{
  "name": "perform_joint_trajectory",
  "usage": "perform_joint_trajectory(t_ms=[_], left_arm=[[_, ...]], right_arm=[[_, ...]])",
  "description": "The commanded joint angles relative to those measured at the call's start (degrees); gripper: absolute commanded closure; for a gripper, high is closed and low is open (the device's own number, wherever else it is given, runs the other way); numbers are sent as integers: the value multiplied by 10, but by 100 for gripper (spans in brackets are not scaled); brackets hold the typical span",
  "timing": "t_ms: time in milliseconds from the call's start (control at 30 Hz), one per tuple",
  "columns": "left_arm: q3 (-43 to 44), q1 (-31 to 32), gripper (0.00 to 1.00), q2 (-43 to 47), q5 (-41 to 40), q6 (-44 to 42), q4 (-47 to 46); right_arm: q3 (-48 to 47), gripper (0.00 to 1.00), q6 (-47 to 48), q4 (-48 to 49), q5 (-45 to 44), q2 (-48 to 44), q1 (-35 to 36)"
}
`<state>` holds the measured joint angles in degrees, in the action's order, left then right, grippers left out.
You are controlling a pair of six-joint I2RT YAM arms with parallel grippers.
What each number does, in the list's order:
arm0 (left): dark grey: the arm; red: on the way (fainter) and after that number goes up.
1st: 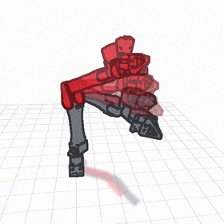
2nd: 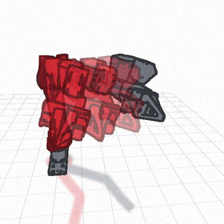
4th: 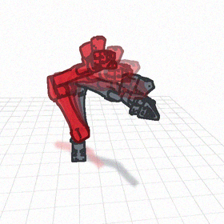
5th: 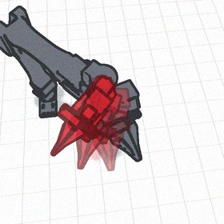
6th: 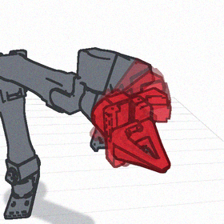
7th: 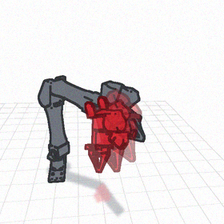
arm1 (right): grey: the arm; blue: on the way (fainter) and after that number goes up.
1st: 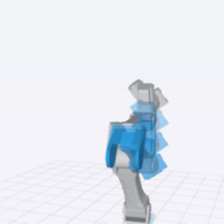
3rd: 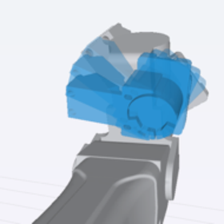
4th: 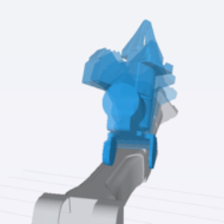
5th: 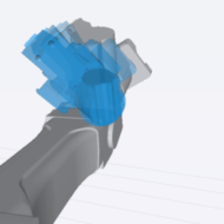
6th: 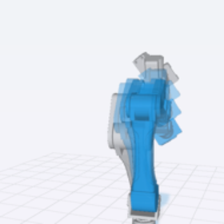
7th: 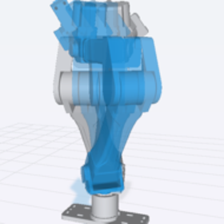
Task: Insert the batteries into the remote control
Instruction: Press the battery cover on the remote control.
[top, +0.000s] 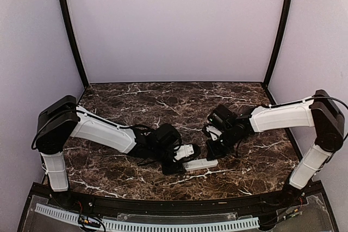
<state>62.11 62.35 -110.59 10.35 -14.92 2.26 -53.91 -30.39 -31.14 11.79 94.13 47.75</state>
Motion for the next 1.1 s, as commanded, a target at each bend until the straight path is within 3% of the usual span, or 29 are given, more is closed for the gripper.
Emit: perform_joint_trajectory(t_ms=[0, 300, 533, 1067], left_arm=[[-30, -1, 94, -42, -9, -6, 107], [-30, -1, 94, -42, -9, -7, 106], [-30, -1, 95, -42, -9, -7, 106], [-28, -1, 94, -43, -9, -8, 107]], right_arm=[[13, 100, 2, -71, -53, 11, -4], [-98, 100, 21, -149, -56, -54, -8], [-45, 100, -11, -163, -131, -26, -40], [-25, 100, -33, -114, -153, 69, -12]])
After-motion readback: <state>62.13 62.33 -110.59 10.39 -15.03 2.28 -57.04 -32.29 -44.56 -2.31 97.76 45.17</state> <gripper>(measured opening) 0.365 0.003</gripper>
